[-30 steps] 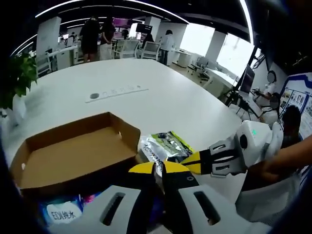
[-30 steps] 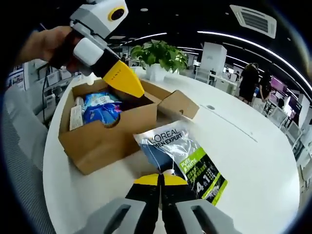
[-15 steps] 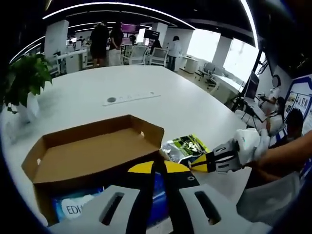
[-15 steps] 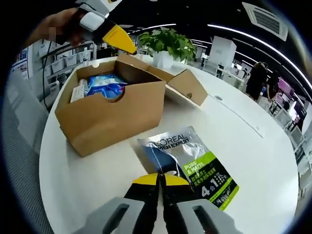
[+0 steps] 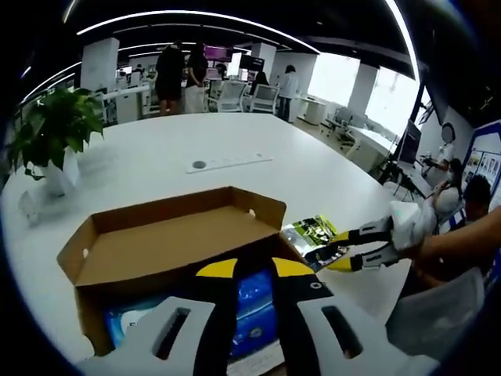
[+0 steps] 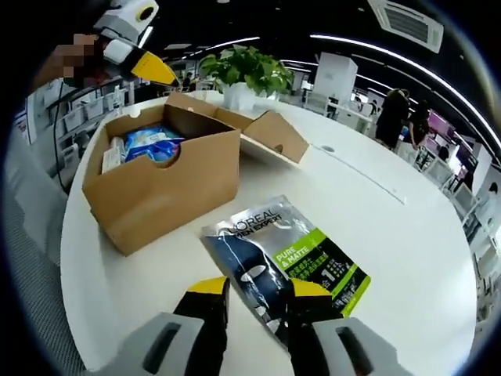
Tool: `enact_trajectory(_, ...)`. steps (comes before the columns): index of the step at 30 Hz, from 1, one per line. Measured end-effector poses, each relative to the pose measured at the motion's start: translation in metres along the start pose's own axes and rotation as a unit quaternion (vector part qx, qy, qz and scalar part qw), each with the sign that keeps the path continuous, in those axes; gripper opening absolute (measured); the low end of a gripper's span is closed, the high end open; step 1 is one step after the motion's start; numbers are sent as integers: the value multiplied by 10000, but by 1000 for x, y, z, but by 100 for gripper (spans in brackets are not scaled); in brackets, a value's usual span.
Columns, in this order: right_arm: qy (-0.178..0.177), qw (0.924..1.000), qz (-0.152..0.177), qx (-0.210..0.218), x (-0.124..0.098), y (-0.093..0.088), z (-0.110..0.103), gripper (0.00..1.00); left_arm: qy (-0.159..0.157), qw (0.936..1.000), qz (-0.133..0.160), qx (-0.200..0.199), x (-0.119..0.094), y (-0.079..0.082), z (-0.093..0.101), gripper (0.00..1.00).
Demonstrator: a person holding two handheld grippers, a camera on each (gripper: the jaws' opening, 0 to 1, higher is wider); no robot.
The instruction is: Operate the shoe box by opening the lid, removing the specified soft item, and placing it in the target area until the item is outside and the box remains undamaged.
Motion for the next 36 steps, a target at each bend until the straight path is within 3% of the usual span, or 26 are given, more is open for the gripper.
enact_trajectory(9,-333,9985,-60,421,-14,-10,20,44,268,9996,59,-33,-21,-11,-18,23)
enact_trajectory(18,-456,9955,-169,810,-14,-26,32,54,370,9991,115,-150,-44,-27,-30,28)
enact_trajectory(25,-460,9952,-206,841,-8,-31,35,54,507,9984,182,-196,-65,-40,-42,30)
enact_trajectory(30,-429,9945,-165,942,-2,-26,37,54,652,9969,300,-308,-78,-42,-54,30)
enact_trajectory(36,-380,9932,-45,1101,6,-21,41,53,771,9964,232,-277,-89,-50,-64,30)
Point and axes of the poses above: the point that each gripper's makers call its tool centre point, and the gripper's own axes: x roughly forward along the fingers, z roughly to its right, y roughly out of its top, the point moved 1 cm from there along -x, roughly backward along the fingers, and after that the axes turned 11 degrees about x, right-handed, at the moved point
